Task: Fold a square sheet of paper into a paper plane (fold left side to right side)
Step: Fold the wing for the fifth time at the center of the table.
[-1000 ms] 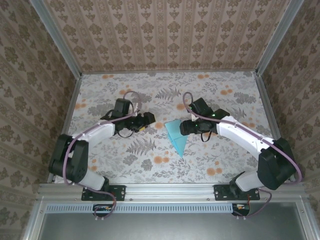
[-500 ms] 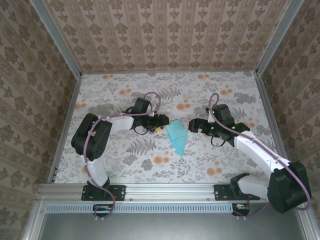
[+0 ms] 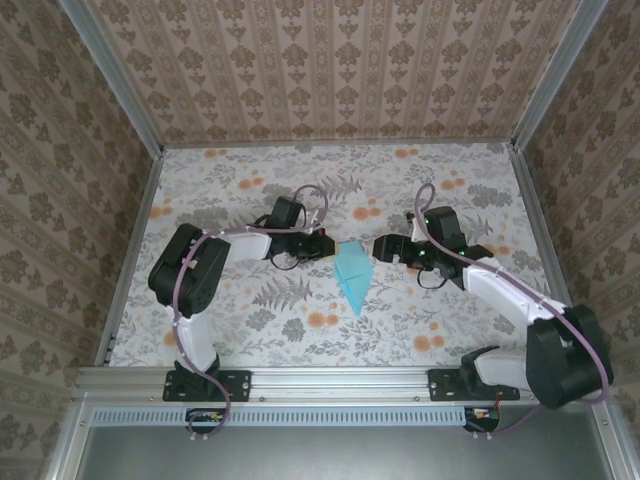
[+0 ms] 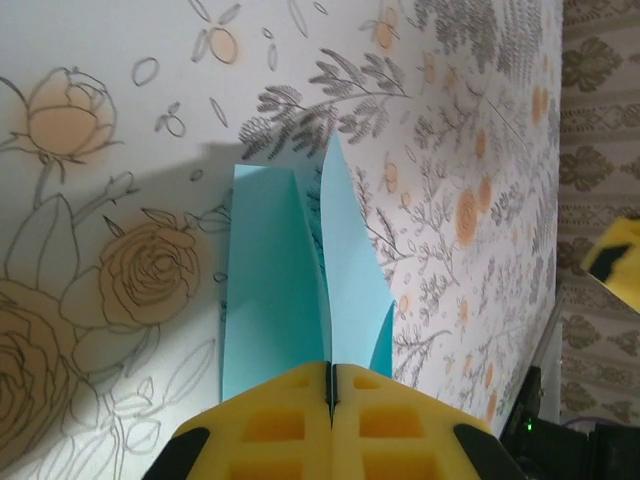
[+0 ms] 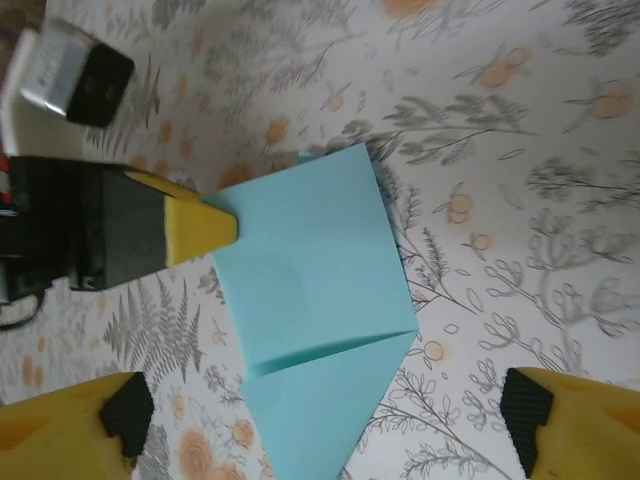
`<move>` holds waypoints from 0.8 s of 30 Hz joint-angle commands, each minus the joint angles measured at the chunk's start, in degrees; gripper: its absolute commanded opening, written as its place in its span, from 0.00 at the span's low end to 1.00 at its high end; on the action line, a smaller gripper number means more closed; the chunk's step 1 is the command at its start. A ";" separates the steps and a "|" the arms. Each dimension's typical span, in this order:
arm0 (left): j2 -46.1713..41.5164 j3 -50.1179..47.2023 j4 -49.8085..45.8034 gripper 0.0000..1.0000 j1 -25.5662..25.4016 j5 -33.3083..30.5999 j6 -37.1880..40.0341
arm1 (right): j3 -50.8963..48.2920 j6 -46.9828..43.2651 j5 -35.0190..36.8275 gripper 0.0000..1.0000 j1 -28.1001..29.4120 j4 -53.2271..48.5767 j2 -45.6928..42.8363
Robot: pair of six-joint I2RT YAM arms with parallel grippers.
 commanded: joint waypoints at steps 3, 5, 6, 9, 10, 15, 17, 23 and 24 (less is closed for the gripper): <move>-5.08 -3.70 2.17 0.00 0.65 5.23 6.19 | 2.92 -4.03 -10.94 0.81 -0.60 8.39 10.16; -6.16 -5.30 3.79 0.00 0.95 6.25 6.20 | 2.92 -4.21 -12.41 0.78 -1.09 11.57 13.01; -6.56 -5.92 4.52 0.00 1.04 6.60 6.28 | 3.02 -4.13 -13.43 0.78 -1.23 13.29 14.62; -7.15 -7.21 6.26 0.00 1.11 7.81 6.31 | 3.96 -4.68 -16.81 0.74 -1.22 16.76 19.46; -7.12 -7.40 6.47 0.00 1.14 8.10 6.37 | 4.25 -4.97 -17.53 0.73 -1.26 17.39 20.74; -6.61 -7.88 7.83 0.00 1.14 8.94 6.41 | 4.52 -5.17 -20.96 0.74 -1.45 22.30 26.43; -6.32 -7.92 7.89 0.00 1.14 9.02 6.40 | 4.42 -4.87 -22.42 0.74 -1.46 24.30 28.13; -5.37 -7.87 8.37 0.00 1.14 9.21 6.49 | 4.27 -2.58 -27.62 0.69 -1.42 29.75 31.79; -5.28 -7.93 8.41 0.00 1.14 9.15 6.48 | 4.27 -2.54 -28.16 0.67 -1.45 29.87 31.80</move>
